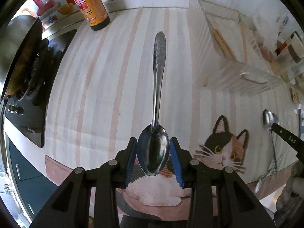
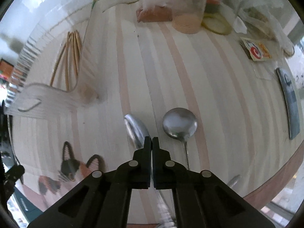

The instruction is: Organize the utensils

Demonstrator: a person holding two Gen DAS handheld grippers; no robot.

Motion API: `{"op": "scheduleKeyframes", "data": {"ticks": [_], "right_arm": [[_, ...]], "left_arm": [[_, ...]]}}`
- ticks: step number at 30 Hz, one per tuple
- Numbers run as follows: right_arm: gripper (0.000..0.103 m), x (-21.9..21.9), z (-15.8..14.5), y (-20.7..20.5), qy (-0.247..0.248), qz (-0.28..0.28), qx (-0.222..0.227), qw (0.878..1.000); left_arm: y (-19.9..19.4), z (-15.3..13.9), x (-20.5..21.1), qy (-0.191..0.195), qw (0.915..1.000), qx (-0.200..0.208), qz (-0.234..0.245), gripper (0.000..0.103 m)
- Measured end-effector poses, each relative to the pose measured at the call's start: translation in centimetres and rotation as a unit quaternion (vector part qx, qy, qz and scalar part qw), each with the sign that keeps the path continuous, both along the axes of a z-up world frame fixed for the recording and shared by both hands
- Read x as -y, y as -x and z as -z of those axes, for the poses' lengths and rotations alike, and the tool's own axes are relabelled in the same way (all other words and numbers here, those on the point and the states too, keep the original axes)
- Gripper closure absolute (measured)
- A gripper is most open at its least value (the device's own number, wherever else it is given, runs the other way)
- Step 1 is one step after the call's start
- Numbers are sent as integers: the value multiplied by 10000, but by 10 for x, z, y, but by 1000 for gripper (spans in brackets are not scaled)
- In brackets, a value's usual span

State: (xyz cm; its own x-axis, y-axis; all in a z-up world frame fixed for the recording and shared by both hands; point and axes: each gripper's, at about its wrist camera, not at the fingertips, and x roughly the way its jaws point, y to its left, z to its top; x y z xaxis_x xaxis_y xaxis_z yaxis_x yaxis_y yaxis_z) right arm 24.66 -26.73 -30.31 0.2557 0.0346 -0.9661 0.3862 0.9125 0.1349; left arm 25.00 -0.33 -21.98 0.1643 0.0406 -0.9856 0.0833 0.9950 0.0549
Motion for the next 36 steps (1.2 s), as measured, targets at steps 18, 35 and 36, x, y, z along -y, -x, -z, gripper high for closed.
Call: {"op": "scheduleKeyframes", "data": {"ticks": [18,35,36], "right_arm": [[103,21,-140,-3,-479,132,1470,9879],[103,-20,-210,-97,-379,-648,1911,9787],[103,-21,-202,-104,-395,-645,1822,9803]], "left_arm": [[-21,-114,13,599,9919,1115,95,71],[-115,-128,61,1656,9831,785,17,71],[-120,-122,63,1699,9830,692,-25,71]]}}
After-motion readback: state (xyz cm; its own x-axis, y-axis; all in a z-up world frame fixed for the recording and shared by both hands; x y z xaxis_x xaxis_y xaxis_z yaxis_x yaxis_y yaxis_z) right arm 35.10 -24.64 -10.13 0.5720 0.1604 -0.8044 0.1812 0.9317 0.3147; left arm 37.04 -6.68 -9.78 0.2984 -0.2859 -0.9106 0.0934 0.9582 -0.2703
